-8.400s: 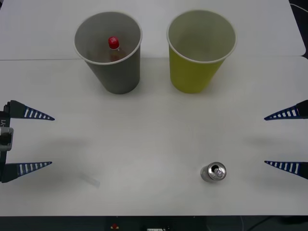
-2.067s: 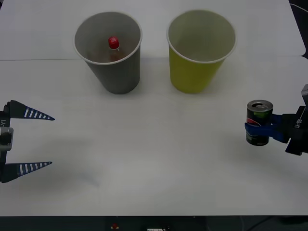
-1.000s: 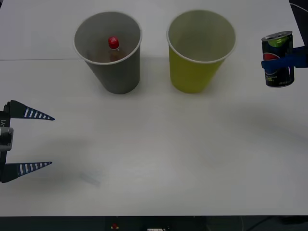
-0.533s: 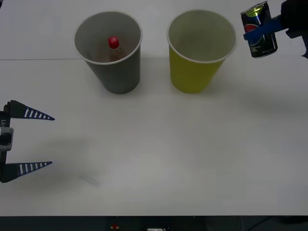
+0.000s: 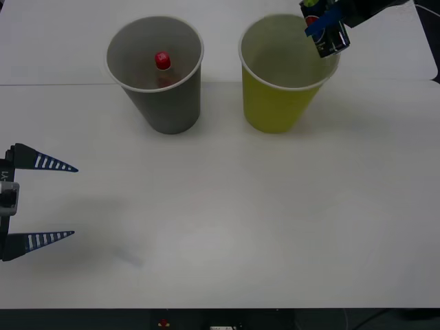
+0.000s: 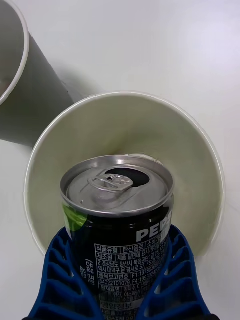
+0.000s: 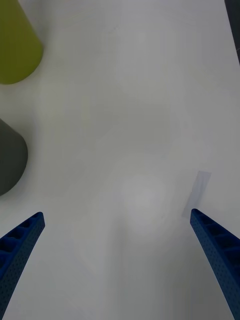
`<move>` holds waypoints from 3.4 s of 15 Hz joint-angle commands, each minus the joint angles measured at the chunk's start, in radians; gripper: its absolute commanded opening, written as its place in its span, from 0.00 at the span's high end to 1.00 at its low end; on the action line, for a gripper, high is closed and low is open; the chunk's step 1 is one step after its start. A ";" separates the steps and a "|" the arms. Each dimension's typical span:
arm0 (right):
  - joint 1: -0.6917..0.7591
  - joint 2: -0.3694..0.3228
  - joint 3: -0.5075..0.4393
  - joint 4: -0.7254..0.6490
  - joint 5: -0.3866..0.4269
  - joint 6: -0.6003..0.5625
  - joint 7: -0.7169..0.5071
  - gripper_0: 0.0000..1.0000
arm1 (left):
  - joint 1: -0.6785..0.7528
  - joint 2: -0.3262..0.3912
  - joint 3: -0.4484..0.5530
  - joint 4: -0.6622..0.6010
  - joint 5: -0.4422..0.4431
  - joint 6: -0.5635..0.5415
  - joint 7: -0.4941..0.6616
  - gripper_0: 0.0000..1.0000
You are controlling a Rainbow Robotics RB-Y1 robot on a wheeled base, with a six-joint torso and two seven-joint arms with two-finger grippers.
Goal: Put the can into the green bin and the plastic bottle into the gray bin
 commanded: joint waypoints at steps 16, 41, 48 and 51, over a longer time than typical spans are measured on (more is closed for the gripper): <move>-0.067 0.065 0.047 0.120 -0.047 0.063 0.094 0.00 | 0.000 0.000 0.000 0.000 0.000 0.000 0.000 0.00; 0.907 -0.139 -0.674 -0.489 -0.459 -0.046 0.990 0.00 | 0.000 0.000 0.000 0.000 0.000 0.000 0.000 0.00; 1.160 -0.109 -0.773 -0.491 -0.543 -0.046 1.273 0.00 | 0.000 0.000 0.000 0.000 0.000 0.000 0.000 0.00; 1.240 -0.078 -0.804 -0.491 -0.552 -0.046 1.362 0.00 | 0.000 0.000 0.000 0.000 0.000 0.000 0.000 0.00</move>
